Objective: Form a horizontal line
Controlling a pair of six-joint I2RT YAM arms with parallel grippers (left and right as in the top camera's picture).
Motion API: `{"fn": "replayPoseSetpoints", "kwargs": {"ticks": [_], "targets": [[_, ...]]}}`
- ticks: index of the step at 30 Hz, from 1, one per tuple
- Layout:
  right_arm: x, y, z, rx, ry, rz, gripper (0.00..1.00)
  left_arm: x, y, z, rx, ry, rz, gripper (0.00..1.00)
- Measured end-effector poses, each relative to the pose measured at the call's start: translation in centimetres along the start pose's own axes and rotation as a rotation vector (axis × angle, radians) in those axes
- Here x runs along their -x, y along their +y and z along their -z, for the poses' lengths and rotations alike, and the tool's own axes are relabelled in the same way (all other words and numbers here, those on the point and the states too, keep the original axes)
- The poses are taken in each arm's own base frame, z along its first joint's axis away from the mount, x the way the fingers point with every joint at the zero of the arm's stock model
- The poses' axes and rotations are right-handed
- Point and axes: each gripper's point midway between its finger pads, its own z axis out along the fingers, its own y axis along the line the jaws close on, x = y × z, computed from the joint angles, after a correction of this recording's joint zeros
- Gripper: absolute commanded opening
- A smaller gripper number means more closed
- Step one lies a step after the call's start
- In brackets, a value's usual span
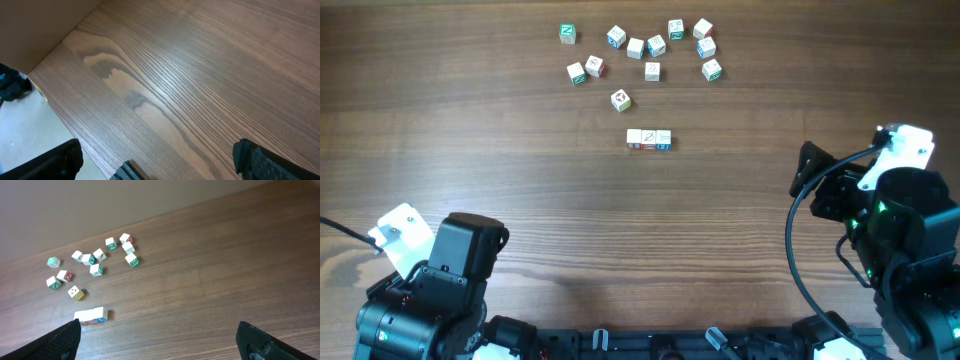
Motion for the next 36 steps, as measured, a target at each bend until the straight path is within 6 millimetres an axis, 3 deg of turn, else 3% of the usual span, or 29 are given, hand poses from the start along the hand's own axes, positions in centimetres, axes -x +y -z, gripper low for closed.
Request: {"fn": "replayPoseSetpoints", "kwargs": {"ticks": [10, 20, 23, 29, 36], "targets": [[0.0, -0.1, 0.3, 0.004, -0.007, -0.002, 1.00, 0.0, 0.0, 0.0, 0.000, 0.000, 0.006, 1.00], [1.6, -1.6, 7.5, 0.100, -0.228, -0.071, 1.00, 0.0, 0.0, 0.0, -0.001, 0.001, 0.006, 1.00], [1.5, -3.0, 9.6, 0.089, -0.290, -0.102, 1.00, 0.0, 0.0, 0.0, -0.001, 0.001, 0.006, 1.00], [-0.6, -5.2, 10.2, 0.039, -0.346, -0.136, 1.00, 0.0, 0.0, 0.0, -0.002, 0.002, 0.006, 1.00], [2.0, -5.7, 10.6, 0.126, -0.713, -0.301, 1.00, -0.1, 0.0, 0.0, -0.003, 0.003, 0.006, 1.00]]}}
